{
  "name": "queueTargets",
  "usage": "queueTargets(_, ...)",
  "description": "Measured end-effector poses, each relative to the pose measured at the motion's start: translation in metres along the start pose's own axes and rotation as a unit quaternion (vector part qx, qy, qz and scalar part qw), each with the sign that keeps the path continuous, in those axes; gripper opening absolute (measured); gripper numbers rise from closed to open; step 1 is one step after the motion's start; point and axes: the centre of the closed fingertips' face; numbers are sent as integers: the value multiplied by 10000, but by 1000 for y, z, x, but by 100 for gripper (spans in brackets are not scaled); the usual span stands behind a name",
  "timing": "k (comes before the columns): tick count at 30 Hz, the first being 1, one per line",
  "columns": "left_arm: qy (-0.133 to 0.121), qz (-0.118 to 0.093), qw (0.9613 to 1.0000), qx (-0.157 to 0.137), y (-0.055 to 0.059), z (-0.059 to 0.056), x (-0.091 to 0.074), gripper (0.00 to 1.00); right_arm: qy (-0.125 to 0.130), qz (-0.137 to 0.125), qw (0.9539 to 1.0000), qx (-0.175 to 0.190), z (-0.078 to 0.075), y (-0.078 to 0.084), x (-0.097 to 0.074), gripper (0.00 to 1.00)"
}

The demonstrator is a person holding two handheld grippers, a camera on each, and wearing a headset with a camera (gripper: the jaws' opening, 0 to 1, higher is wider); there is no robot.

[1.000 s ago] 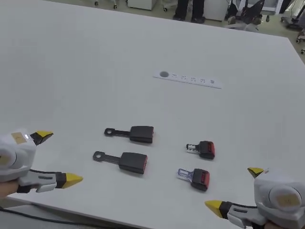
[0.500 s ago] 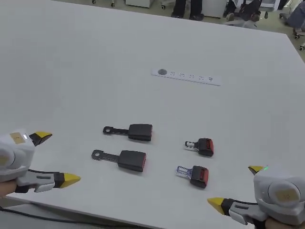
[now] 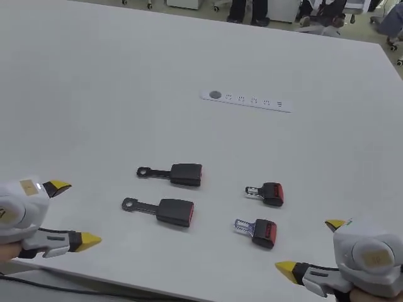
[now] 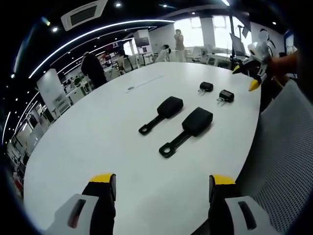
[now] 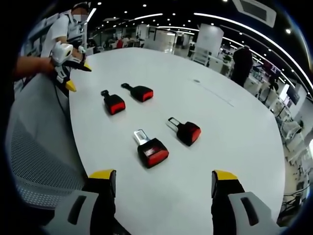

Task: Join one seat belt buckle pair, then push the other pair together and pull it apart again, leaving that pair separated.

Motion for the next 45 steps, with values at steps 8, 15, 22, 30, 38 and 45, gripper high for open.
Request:
queueTargets(8, 32, 28, 9998, 177, -2, -4, -2, 77, -61, 54, 9999, -79, 2, -1, 1, 78)
queueTargets(15, 67, 64, 9996, 254, 2, -1, 0, 74, -64, 46, 9999, -151, 1, -4, 0, 78)
queueTargets(22, 65, 101, 9995, 296, 5, -2, 1, 75, -75, 77, 9998, -164, 2, -2, 0, 77)
queueTargets(30, -6, 124, 9996, 243, 7, 2, 1, 76, -75, 190, 9996, -195, 3, 3, 1, 76)
queueTargets(38, -34, 105, 9998, 169, 7, 3, 1, 75, -81, 228, 9995, -207, 4, 5, 3, 75)
queueTargets(45, -28, 85, 9999, 137, 3, 2, -1, 76, -88, 248, 9995, -165, 5, 7, 3, 76)
Point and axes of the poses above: the centre of the closed fingertips' face, and the gripper's own axes: x roughly forward along the fingers, z roughly to its left, y roughly out of its underside, and after that the axes turned 15 degrees about -y, right-handed
